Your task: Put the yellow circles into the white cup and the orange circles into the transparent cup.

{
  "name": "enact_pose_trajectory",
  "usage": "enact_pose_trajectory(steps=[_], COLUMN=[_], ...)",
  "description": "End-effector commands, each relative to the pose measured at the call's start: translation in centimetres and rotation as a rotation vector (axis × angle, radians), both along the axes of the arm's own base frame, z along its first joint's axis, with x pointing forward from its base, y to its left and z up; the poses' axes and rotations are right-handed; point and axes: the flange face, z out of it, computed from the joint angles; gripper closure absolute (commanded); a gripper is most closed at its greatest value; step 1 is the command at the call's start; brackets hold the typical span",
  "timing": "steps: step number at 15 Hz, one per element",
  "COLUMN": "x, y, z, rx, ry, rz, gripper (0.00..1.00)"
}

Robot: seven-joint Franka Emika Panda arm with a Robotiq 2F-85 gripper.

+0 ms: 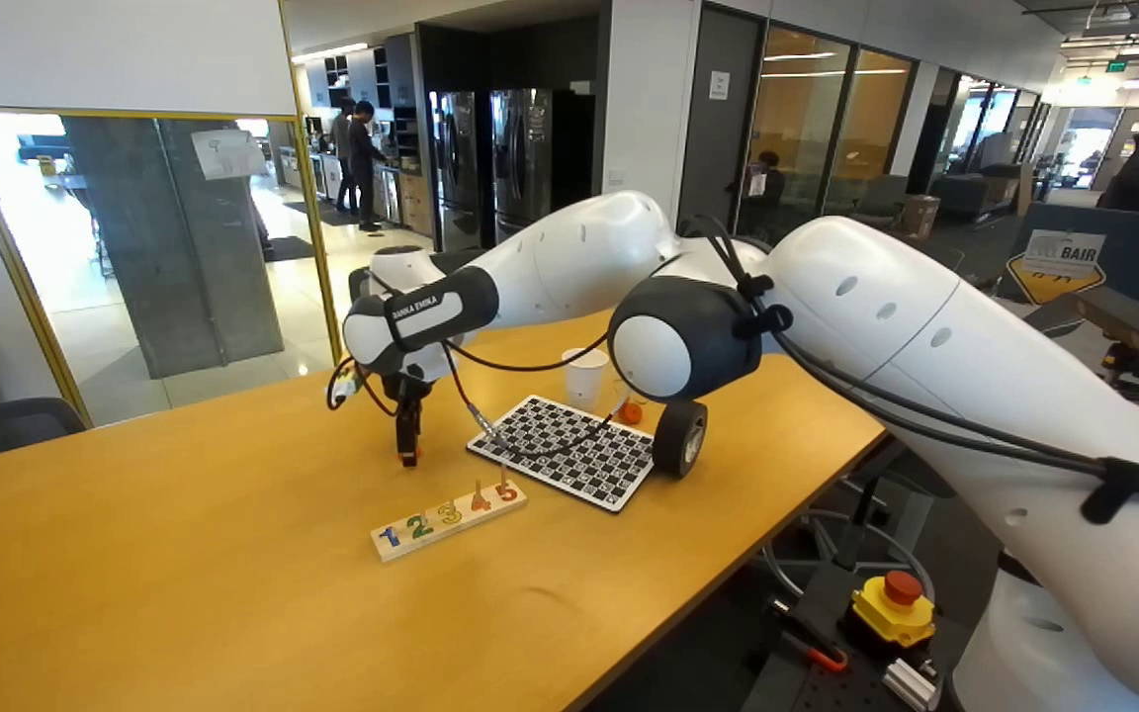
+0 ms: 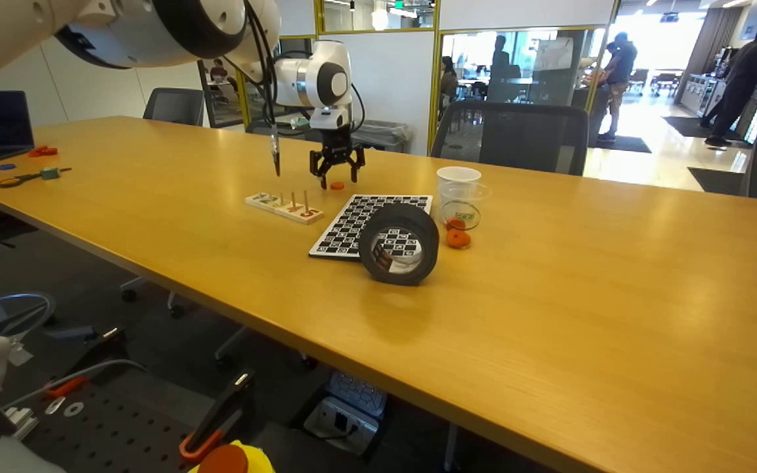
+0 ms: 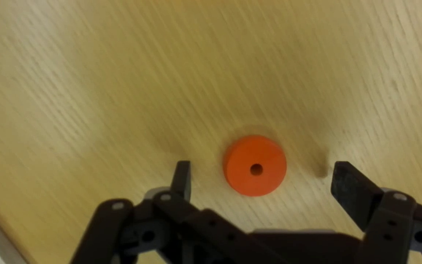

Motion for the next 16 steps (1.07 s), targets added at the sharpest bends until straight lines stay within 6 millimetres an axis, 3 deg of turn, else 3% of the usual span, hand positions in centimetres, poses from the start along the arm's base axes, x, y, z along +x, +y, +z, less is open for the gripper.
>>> enact_pose_trajectory(steps=[1, 7, 12, 16], x=[0.7, 0.8, 0.6, -0.6], y=[0.0, -0.2, -3.3, -7.7], z=[0.3, 0.9, 2.8, 6.7], rx=[-0.006, -0.022, -0.041, -0.081], ry=[-0.002, 0.010, -0.011, -0.070], rz=[0.003, 0.002, -0.044, -0.118], gripper=[0.32, 0.80, 0.77, 0.76])
